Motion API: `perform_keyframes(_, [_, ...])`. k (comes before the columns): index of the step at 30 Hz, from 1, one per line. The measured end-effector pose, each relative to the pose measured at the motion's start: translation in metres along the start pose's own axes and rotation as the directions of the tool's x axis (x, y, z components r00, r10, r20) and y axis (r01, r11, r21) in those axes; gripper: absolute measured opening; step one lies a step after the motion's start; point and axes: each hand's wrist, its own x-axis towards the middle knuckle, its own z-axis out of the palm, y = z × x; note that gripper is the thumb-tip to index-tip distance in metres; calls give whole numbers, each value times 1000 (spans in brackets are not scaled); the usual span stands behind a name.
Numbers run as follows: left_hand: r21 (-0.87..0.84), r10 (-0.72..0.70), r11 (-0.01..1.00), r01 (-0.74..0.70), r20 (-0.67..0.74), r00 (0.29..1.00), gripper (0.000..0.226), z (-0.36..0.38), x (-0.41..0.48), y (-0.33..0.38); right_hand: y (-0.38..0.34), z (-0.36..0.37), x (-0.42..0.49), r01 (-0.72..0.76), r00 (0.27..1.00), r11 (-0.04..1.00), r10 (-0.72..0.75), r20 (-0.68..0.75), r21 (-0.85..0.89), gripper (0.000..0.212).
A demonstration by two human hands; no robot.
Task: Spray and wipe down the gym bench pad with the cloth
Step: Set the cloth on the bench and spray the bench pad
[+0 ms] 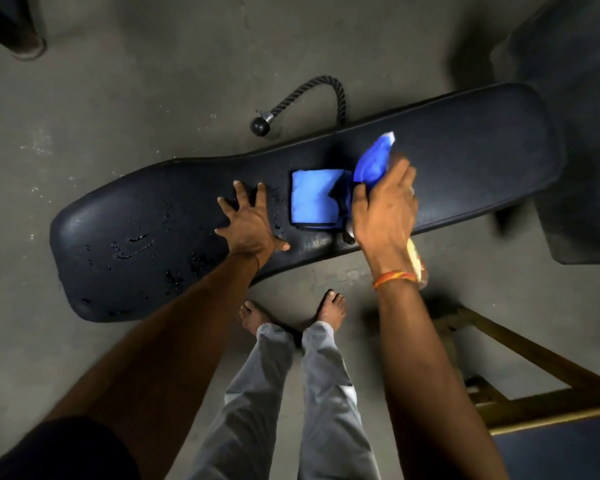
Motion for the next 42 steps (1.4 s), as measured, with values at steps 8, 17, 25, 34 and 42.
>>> perform_keyframes(8, [-12,-33,999,33,6,999,141,2,7,5,9,28,92,-5,999,940,-7,-34,-342,66])
perform_keyframes(17, [-117,-21,993,18,-28,999,138,7,9,-1,13,53,141,-55,993,897,94,67,-438,77])
perform_keyframes(25, [-169,-26,985,20,-33,999,138,6,9,-1,27,52,144,-107,987,972,129,97,-210,87])
perform_keyframes(34, [-155,-19,988,14,-36,999,138,6,8,-2,24,44,83,146,971,988,-151,-185,-39,44])
perform_keyframes(42, [-140,-22,990,14,-51,998,140,7,6,-3,24,78,22,236,961,958,-255,110,160,53])
